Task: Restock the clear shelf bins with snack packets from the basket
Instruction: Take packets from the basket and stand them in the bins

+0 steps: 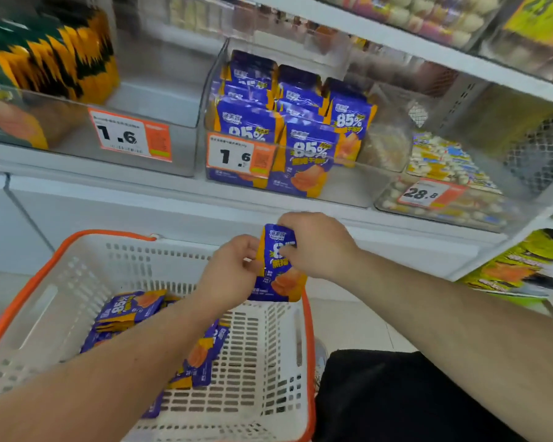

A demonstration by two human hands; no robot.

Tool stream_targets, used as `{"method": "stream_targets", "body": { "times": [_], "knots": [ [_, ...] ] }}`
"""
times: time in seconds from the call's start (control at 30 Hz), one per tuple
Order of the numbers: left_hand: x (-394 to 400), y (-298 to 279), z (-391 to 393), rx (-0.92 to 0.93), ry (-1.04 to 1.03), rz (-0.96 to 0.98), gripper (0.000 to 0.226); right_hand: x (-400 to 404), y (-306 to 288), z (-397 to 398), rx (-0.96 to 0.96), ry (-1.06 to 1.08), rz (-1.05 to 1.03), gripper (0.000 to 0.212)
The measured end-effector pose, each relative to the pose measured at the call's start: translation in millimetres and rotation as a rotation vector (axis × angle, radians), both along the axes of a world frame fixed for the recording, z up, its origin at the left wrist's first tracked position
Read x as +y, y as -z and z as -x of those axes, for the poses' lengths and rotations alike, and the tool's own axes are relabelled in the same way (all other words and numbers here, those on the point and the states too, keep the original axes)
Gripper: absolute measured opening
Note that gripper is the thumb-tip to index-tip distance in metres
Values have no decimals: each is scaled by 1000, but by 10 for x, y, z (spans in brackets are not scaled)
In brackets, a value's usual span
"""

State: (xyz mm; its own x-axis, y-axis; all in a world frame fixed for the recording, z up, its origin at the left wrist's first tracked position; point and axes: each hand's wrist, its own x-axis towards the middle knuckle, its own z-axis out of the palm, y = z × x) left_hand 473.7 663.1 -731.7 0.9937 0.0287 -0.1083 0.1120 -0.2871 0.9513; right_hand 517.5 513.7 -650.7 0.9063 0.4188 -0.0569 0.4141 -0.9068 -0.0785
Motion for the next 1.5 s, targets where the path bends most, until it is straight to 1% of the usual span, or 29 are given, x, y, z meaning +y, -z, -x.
{"method": "stream_targets", "body": {
  "times": [0.03,0.07,0.13,0.17,0.2,0.23,0.27,0.3,0.33,0.37,0.43,0.5,0.57,0.67,0.77,0.87,1.1,1.23,1.37,1.43,1.5],
  "knots": [
    [-65,-102,-61,-43,3,-3,27,-29,-82,11,-59,18,5,34],
    [-132,-223,-129,-91,-3,-13,29,-64,-167,18,-122,40,-4,32],
    [-253,-458,-278,-222,-27,-51,28,-170,-336,-13,-249,86,-45,37],
    [-304,-581,-342,-308,-31,-78,25,-235,-422,-45,-332,97,-81,36],
    [-341,-681,-413,-439,-44,-141,22,-300,-512,-86,-440,98,-126,33],
    [-366,-771,-497,-599,-56,-262,26,-376,-600,-140,-566,95,-168,30],
    [-381,-825,-592,-740,-71,-447,38,-457,-686,-201,-687,102,-204,28],
    [-382,-838,-687,-835,-90,-637,52,-542,-773,-261,-794,119,-232,26],
    [-373,-826,-780,-852,-82,-795,63,-624,-856,-323,-876,146,-246,27],
    [-359,-814,-857,-835,-63,-911,72,-696,-928,-383,-934,174,-250,28],
    [-344,-749,-958,-758,-16,-1055,85,-803,-1022,-500,-1003,212,-249,30],
    [-340,-649,-1012,-743,-7,-1142,91,-862,-1041,-646,-1018,238,-214,30],
    [-327,-555,-1054,-799,-43,-1160,90,-868,-1014,-810,-974,260,-142,28],
    [-332,-478,-1092,-868,-109,-1146,85,-824,-962,-1091,-829,301,-33,30],
    [-357,-429,-1136,-912,-153,-1134,84,-756,-885,-1392,-717,286,63,37],
    [-367,-396,-1166,-965,-176,-1112,79,-689,-781,-1657,-670,249,173,41],
    [-337,-361,-1199,-1006,-182,-1067,72,-594,-696,-2081,-586,199,316,39],
    [-338,-341,-1215,-996,-180,-1059,71,-613,-681,-2187,-595,221,325,42],
    [-336,-348,-1199,-975,-151,-1062,71,-645,-686,-2176,-613,243,268,48],
    [-333,-350,-1186,-972,-135,-1065,73,-660,-702,-2095,-629,250,203,44],
    [-340,-379,-1160,-945,-112,-1053,82,-671,-727,-1942,-652,270,49,35]
  ]
}}
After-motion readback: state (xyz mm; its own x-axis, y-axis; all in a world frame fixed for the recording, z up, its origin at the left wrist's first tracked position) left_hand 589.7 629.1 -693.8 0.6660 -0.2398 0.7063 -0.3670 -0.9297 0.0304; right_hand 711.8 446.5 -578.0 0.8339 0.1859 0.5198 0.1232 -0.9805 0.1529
